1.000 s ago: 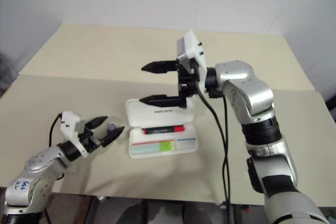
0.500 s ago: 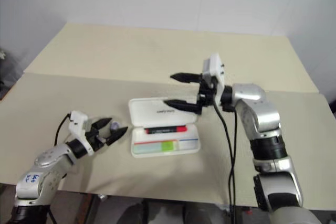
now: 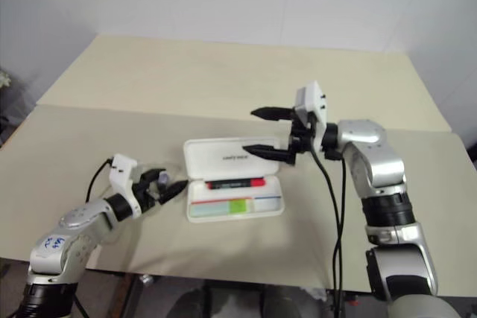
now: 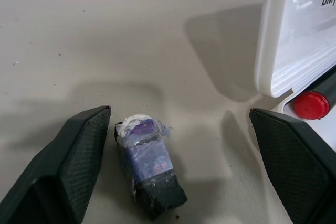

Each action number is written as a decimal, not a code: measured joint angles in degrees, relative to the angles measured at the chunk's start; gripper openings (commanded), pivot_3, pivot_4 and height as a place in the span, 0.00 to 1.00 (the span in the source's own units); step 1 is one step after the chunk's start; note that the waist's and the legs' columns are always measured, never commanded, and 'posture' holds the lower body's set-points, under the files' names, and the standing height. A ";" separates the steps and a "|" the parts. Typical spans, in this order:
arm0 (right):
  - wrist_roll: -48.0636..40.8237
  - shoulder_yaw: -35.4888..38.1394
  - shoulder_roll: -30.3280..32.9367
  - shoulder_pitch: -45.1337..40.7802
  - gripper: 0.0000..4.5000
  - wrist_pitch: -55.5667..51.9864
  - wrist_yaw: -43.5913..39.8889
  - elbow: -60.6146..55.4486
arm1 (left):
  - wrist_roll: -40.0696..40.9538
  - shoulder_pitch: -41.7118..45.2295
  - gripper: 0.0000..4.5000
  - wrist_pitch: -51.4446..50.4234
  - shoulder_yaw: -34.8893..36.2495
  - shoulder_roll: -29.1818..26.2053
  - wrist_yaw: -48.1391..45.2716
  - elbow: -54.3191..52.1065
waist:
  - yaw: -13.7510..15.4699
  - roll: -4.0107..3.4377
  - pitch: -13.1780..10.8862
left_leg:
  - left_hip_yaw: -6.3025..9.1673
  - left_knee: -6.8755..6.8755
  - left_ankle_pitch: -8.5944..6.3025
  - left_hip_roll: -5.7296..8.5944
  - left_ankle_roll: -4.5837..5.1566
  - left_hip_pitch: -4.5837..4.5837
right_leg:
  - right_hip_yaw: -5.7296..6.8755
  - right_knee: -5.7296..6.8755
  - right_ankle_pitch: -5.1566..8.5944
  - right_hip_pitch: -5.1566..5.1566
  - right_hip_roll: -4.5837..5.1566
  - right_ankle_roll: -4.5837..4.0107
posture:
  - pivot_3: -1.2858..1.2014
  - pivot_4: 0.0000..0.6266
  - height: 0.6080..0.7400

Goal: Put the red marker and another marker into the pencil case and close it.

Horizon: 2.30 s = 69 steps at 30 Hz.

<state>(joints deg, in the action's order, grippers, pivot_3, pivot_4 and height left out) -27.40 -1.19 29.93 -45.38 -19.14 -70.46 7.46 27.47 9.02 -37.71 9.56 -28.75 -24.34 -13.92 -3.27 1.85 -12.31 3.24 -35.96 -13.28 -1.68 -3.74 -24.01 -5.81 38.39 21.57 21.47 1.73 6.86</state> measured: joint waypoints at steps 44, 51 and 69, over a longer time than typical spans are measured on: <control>-6.44 5.50 1.33 3.83 1.00 11.70 -16.19 10.99 | 10.01 24.35 0.09 -5.70 -0.77 -14.55 -21.74 -5.87 | 0.24 -0.11 -0.07 | 0.03 0.02 0.02 0.01 -0.05 -0.13 | 0.08 -0.22 -0.04 -0.03 -0.11 -0.02 | 0.52 0.24 1.00; -8.48 3.86 6.81 7.28 1.00 12.34 -17.23 11.39 | 10.87 27.74 0.09 -5.91 -5.50 -12.48 -25.28 -5.54 | 0.07 -0.13 -0.09 | -0.02 -0.03 0.02 0.02 -0.06 -0.09 | 0.00 -0.16 -0.04 -0.03 -0.20 -0.01 | 0.52 0.24 1.00; -12.67 -7.36 16.96 11.57 1.00 32.01 -18.39 25.25 | 0.24 31.96 0.09 -0.70 -24.92 4.05 -27.84 8.51 | 0.45 -0.14 -0.09 | -0.10 -0.22 0.02 0.06 -0.02 -0.08 | -0.11 -0.22 -0.10 -0.13 -0.21 0.10 | 0.52 0.24 1.00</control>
<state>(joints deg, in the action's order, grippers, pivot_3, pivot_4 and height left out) -40.07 -8.54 46.89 -33.81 12.87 -88.85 32.71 27.71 40.99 -38.40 -15.36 -24.70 -52.18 -5.41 -2.81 1.71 -12.40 3.14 -36.18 -13.25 -1.62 -3.76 -24.09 -5.92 38.17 21.47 21.33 1.52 6.96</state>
